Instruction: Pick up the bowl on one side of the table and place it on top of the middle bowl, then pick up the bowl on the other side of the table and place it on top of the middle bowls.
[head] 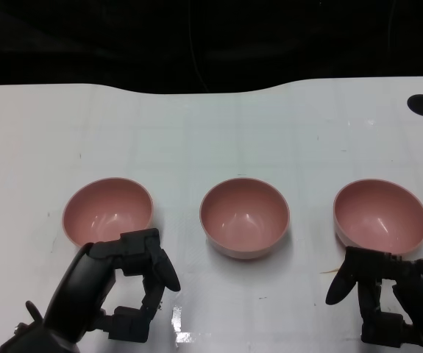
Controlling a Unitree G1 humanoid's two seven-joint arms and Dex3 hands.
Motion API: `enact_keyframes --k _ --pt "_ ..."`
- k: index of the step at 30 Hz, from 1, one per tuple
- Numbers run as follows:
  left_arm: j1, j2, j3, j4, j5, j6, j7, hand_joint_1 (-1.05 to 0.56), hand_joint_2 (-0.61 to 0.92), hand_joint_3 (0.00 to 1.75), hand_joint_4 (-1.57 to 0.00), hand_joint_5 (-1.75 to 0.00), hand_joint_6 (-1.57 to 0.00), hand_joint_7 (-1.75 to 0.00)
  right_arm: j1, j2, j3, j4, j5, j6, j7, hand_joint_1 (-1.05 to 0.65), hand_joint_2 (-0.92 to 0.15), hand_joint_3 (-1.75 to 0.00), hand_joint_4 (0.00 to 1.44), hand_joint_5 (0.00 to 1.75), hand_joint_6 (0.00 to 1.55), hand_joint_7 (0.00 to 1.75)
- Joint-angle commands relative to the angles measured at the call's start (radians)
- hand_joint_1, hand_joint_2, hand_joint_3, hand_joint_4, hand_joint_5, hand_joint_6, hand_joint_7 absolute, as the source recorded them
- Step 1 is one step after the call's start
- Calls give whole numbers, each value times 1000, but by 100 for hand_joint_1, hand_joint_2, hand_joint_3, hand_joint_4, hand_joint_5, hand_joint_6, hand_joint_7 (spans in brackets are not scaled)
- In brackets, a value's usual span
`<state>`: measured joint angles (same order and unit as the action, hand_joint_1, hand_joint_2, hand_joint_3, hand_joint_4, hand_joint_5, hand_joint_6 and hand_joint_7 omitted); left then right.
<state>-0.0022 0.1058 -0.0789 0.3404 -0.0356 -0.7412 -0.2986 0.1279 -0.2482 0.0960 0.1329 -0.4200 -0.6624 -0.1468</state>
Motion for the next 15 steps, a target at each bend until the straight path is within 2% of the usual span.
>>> enact_keyframes --k 1,15 --pt "-2 19 0 0 -12 10 -20 -23 28 144 -89 -169 -84 -144 5 -6 -5 -14 8 0 2 -3 -17 -158 93 175 86 132" --pt "-5 27 -1 0 -5 9 -33 -19 28 148 -88 -165 -84 -143 8 -9 -5 -20 14 -1 18 -3 -19 -156 92 175 86 131"
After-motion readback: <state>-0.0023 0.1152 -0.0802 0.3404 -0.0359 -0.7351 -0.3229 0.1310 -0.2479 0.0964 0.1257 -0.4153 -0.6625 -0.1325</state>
